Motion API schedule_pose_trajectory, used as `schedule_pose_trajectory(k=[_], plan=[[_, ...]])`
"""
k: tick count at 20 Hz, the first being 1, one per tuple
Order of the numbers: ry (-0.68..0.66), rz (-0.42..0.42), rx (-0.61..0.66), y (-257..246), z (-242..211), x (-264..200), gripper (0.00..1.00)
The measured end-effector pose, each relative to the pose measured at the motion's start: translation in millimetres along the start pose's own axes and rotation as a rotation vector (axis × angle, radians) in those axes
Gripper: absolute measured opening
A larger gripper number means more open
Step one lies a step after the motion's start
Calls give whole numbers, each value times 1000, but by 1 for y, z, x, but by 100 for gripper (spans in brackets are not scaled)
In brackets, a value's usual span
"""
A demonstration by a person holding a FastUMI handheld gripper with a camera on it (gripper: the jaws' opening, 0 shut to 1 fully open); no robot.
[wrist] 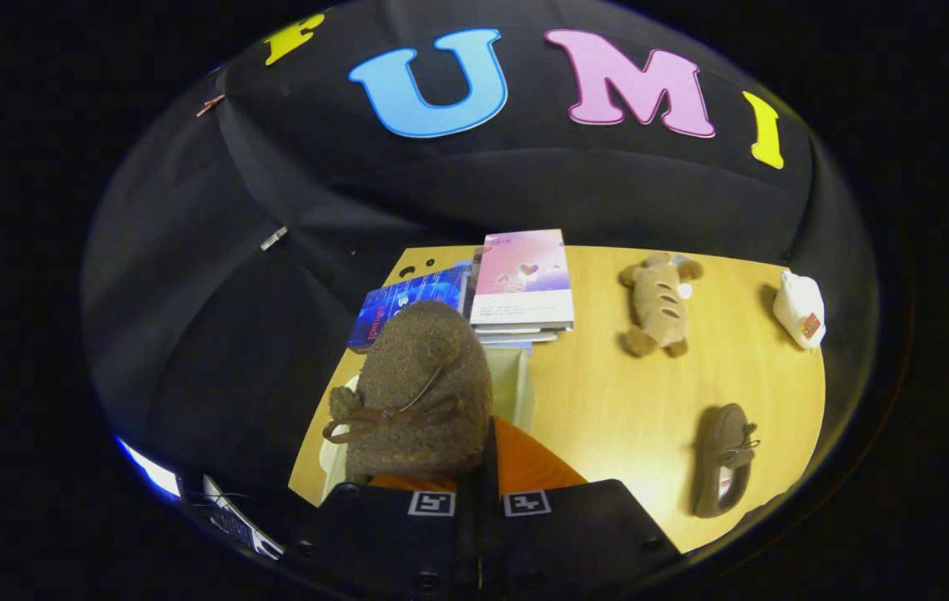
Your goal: Open the storage box then place both shoes into the box .Put the left shoe in first, then the right shoe, with the right side of both shoes facing outward in a uniform manner.
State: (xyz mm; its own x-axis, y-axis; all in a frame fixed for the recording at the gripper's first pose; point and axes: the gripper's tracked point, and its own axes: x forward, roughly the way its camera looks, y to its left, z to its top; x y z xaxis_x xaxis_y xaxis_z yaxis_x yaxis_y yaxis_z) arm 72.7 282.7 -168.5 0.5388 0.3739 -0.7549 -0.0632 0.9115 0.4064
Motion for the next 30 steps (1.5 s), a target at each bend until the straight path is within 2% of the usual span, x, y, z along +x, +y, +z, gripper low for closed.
schedule_pose_trajectory(k=[6, 10, 14, 18, 22, 28, 30], plan=[[140, -73, -40, 31, -48, 77, 7], [260, -130, 3, 34, -82, 118, 7], [360, -174, 43, 33, -106, 147, 7], [398, -206, 36, 30, -116, 166, 7], [444, -177, 41, 36, -133, 173, 8], [497, -107, 40, 42, -144, 167, 28], [492, -74, 25, 45, -141, 160, 56]])
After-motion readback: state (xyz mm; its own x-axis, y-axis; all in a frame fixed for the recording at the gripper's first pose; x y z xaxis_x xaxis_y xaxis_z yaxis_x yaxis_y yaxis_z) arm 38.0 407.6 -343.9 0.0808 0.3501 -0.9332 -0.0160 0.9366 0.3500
